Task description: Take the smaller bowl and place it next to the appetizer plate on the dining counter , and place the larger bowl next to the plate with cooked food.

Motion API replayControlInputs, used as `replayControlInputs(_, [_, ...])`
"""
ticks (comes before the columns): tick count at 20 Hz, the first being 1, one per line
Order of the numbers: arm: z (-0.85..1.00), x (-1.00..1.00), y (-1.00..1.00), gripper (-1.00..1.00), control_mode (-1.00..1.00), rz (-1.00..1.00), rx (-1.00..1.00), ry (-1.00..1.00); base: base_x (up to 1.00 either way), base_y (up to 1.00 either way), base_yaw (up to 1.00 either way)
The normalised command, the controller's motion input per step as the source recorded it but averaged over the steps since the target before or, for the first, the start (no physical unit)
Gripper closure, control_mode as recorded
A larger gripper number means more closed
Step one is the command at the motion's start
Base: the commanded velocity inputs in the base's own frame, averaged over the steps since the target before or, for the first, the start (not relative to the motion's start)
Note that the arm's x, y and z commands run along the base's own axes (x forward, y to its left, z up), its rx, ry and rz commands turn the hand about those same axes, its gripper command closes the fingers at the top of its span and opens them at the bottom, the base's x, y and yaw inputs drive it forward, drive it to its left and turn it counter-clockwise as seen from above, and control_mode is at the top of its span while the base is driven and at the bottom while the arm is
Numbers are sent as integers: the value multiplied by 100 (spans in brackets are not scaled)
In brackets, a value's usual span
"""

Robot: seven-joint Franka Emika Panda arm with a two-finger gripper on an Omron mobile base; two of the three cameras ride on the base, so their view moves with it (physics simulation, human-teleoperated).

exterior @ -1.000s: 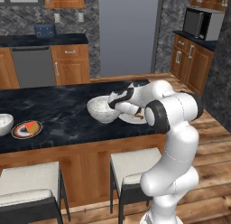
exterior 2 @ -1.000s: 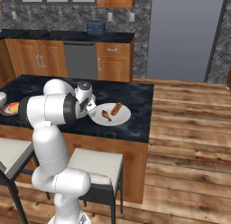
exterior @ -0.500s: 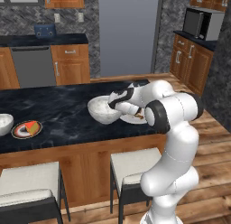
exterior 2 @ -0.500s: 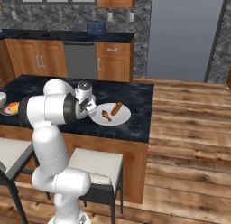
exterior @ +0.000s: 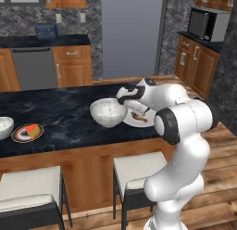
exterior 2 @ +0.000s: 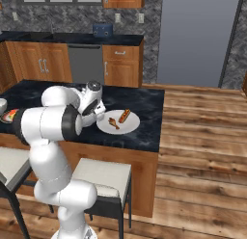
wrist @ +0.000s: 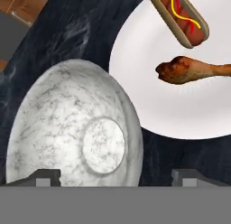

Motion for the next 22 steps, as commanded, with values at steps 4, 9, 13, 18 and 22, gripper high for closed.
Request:
replayControlInputs(4, [68,-93,-48,-100,-100,2,3,4,0,0,0])
replayControlInputs(9, [76,-100,-18,-100,-100,10,-3,0,0,0,0])
replayControlInputs(13, [100,-100,3,-100,-100,21,-15,-5,0,0,0])
replayControlInputs(18, [92,-100,1,-100,-100,19,-17,-10,0,0,0])
replayControlInputs(22, [15,-100,0,-100,-100,14,-4,-15,0,0,0])
